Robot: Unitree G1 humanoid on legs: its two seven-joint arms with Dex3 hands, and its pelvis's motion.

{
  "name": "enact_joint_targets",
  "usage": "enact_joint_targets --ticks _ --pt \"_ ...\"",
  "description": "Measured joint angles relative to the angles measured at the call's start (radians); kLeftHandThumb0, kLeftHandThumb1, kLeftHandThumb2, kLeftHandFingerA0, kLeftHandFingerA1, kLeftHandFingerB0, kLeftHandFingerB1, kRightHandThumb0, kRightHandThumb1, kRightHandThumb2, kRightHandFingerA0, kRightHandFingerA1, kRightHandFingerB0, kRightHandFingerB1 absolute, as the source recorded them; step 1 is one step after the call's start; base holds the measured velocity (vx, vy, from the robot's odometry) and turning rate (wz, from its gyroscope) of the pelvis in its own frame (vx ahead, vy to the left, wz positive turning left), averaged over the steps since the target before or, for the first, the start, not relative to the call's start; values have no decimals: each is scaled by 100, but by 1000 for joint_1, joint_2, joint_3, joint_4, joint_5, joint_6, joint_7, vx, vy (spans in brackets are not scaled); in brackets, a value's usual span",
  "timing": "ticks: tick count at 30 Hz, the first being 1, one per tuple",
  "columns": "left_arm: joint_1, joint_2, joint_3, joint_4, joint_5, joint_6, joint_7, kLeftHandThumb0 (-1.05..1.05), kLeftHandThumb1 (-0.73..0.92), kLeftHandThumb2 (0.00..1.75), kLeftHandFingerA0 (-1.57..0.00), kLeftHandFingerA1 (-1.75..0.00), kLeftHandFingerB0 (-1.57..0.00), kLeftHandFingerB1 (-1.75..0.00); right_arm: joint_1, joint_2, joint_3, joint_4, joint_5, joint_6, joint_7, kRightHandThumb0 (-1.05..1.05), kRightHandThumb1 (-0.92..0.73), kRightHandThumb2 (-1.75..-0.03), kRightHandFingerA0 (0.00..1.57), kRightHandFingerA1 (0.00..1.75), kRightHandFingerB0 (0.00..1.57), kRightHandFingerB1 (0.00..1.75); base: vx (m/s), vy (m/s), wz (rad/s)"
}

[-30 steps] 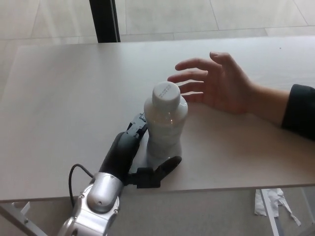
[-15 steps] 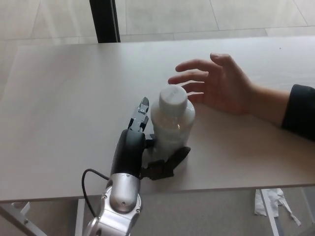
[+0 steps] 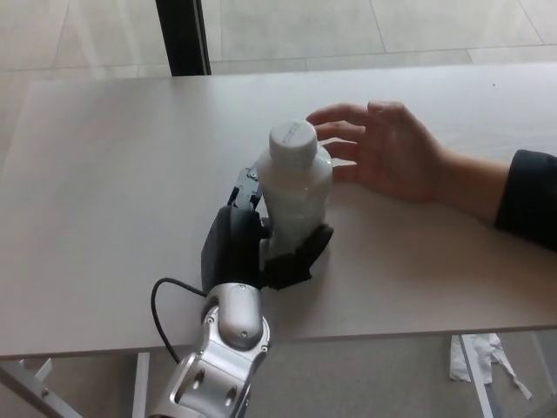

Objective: Pick up a bottle and hand it

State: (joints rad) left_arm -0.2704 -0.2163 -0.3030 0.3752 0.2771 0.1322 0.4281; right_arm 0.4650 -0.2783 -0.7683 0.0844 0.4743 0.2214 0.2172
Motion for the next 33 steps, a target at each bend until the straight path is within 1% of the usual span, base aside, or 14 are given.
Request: enact_joint_targets --ticks 1,4,5,10,11,14,16,18,24,25,26,30,31,33 --pt "-5 -2 -5 15 2 -11 15 -3 64 133 -103 -175 -96 -159 0 0 0 1 0 0 0 -73 -43 -92 60 78 36 64 0 0 0" --pt "-18 -7 -22 60 12 -48 63 -5 69 125 -107 -175 -94 -155 0 0 0 2 0 0 0 -68 -44 -93 59 78 38 65 0 0 0" --pt "-19 -8 -26 69 13 -58 72 -25 84 86 -105 -173 -94 -155 0 0 0 4 0 0 0 -67 -61 -62 58 77 39 63 0 0 0" --pt "-22 -8 -37 111 16 -118 115 -27 86 85 -97 -164 -95 -156 -7 0 0 27 -2 -3 -3 -68 -62 -62 57 76 39 62 0 0 0" --pt "-22 -8 -38 115 16 -125 120 -25 81 91 -97 -174 -84 -165 -7 0 0 30 -2 -5 -4 -69 -61 -62 68 83 38 61 0 0 0" --pt "-16 -5 -38 122 16 -153 125 -17 72 110 -97 -175 -79 -175 -8 0 -1 39 -2 -13 -4 -69 -62 -59 57 79 41 63 0 0 0" --pt "-5 -1 -36 122 15 -180 125 -21 76 100 -97 -175 -80 -175 -9 0 -1 50 -3 -19 -4 -69 -61 -60 51 77 42 63 0 0 0" --pt "1 2 -32 120 16 -195 124 -9 57 134 -98 -175 -78 -175 -9 0 -1 51 -3 -20 -6 -70 -61 -62 58 78 38 63 0 0 0" --pt "-32 4 -1 94 13 -209 99 -6 49 143 -103 -175 -83 -169 -1 0 -1 44 -6 -22 -12 -67 -61 -62 57 76 38 62 0 0 0" --pt "-63 4 10 83 12 -206 88 -3 50 141 -101 -173 -88 -156 0 0 -1 43 -6 -21 -13 -73 -45 -94 60 79 39 66 0 0 0" --pt "-89 4 17 77 12 -204 82 -2 47 142 -102 -170 -89 -153 -1 0 -1 43 -6 -21 -13 -70 -60 -61 56 78 38 63 0 0 0" --pt "-230 8 42 70 12 -181 49 -2 39 144 -106 -165 -95 -152 -2 0 -1 43 -6 -21 -12 -69 -60 -61 59 80 36 62 0 0 0" --pt "-258 8 46 75 12 -177 44 -3 36 139 -100 -161 -92 -146 -3 0 -1 43 -6 -22 -12 -70 -43 -93 59 79 35 65 0 0 0" --pt "-325 8 55 100 12 -167 34 -3 40 132 -98 -159 -91 -144 -4 0 -1 43 -5 -21 -11 -69 -42 -93 56 78 37 66 0 0 0"
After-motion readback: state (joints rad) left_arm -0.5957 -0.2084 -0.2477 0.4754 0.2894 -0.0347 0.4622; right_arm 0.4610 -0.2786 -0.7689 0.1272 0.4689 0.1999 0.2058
